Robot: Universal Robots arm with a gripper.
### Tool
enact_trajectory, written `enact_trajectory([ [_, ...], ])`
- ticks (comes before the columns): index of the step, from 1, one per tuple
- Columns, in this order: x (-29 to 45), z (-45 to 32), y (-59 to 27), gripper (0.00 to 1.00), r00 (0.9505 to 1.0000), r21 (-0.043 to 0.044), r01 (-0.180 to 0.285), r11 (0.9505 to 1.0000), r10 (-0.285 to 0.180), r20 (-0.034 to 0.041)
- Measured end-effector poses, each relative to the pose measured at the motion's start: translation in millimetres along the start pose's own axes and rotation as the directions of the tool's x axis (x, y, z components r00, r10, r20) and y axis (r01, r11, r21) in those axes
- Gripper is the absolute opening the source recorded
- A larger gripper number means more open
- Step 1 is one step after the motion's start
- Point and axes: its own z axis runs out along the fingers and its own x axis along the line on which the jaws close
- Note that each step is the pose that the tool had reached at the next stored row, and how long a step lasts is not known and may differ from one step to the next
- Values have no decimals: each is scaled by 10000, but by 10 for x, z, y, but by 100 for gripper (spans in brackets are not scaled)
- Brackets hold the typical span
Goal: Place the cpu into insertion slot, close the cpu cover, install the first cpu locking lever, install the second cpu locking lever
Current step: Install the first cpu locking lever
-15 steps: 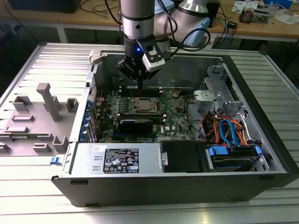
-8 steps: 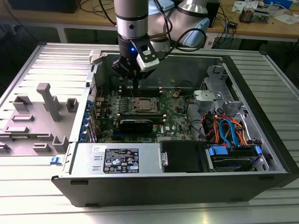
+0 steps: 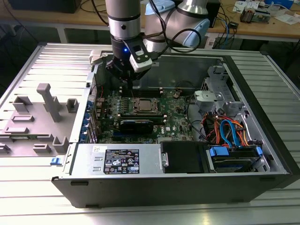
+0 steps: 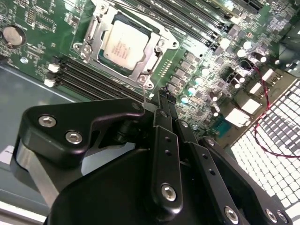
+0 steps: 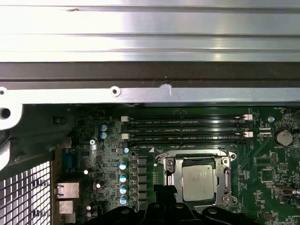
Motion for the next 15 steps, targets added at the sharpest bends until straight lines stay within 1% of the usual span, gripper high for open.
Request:
enact_trajectory([
  [2, 38, 1, 0, 11, 10000, -5, 73, 10000, -73, -7],
  [6, 60, 7, -1, 11, 9992, -21, 396, 9992, -396, -21],
  [9, 105, 12, 0, 11, 9987, -29, 508, 9987, -508, -31],
  [15, 117, 33, 34, 11, 9984, -31, 557, 9984, -557, -32],
])
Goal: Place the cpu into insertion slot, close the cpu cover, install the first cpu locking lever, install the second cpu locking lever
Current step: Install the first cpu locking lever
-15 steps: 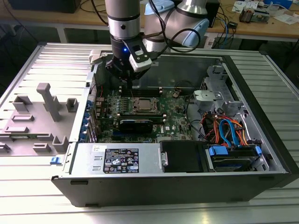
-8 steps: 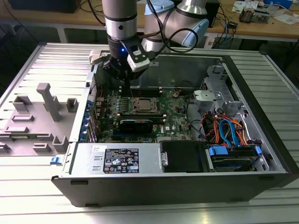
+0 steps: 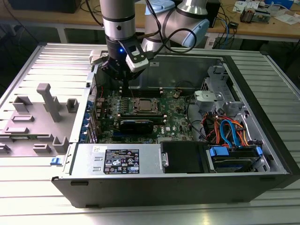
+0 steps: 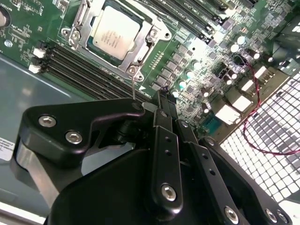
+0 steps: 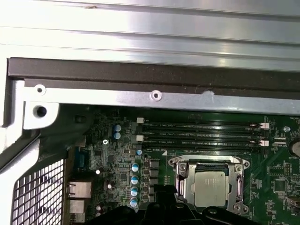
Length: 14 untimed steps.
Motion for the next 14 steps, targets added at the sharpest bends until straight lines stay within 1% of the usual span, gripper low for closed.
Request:
enact_trajectory([
  [4, 9, 16, 41, 11, 10000, -2, 28, 10000, -28, 0],
  [11, 12, 34, 174, 11, 10000, -3, 44, 10000, -44, 0],
  [12, 5, 41, 185, 11, 10000, -4, 54, 10000, -54, 0],
  [14, -37, 47, 183, 11, 10000, -2, 54, 10000, -54, -2],
])
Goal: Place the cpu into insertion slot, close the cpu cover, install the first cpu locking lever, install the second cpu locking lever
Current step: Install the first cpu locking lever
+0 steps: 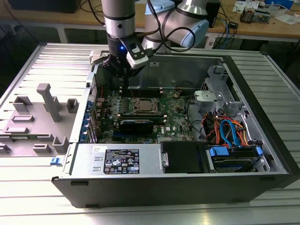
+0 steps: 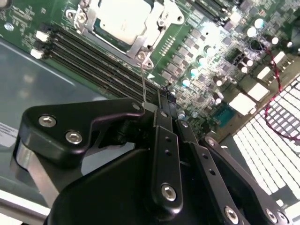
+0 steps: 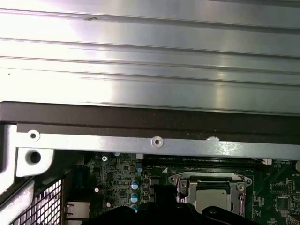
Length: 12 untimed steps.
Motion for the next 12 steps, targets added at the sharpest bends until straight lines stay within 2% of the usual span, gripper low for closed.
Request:
enact_trajectory([
  [12, -310, 59, -14, 11, 10000, 41, 10, 10000, -10, -4],
])
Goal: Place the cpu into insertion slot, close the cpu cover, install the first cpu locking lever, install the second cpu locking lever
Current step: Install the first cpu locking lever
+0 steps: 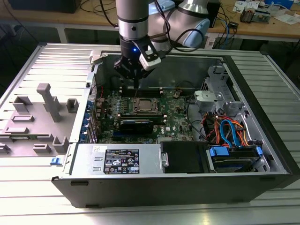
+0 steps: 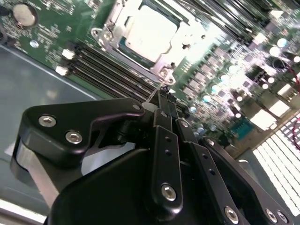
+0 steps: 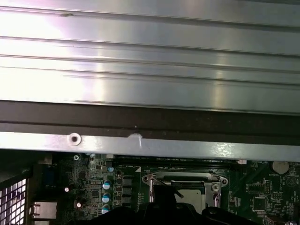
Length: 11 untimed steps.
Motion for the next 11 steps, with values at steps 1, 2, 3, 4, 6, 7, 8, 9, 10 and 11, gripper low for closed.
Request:
enact_trajectory([
  [1, -22, 5, -1, 11, 10000, 4, 0, 10000, 0, 0],
  [2, -44, 12, -2, 11, 10000, 6, 0, 10000, 0, 0],
  [3, -61, 16, -3, 11, 10000, 10, -1, 10000, 1, 0],
  [4, -77, 22, -4, 11, 10000, 14, 0, 10000, 0, 0],
  [6, -99, 30, -5, 11, 10000, 20, 0, 10000, 0, -1],
  [7, -104, 34, -5, 11, 10000, 21, 1, 10000, -1, -1],
  [8, -110, 37, -6, 11, 10000, 22, 1, 10000, -1, -2],
  [9, -113, 40, -6, 11, 10000, 23, 0, 10000, 0, -2],
  [10, -113, 41, -6, 11, 10000, 22, 0, 10000, 0, -2],
  [11, -104, 41, -6, 11, 10000, 20, -2, 10000, 2, 1],
])
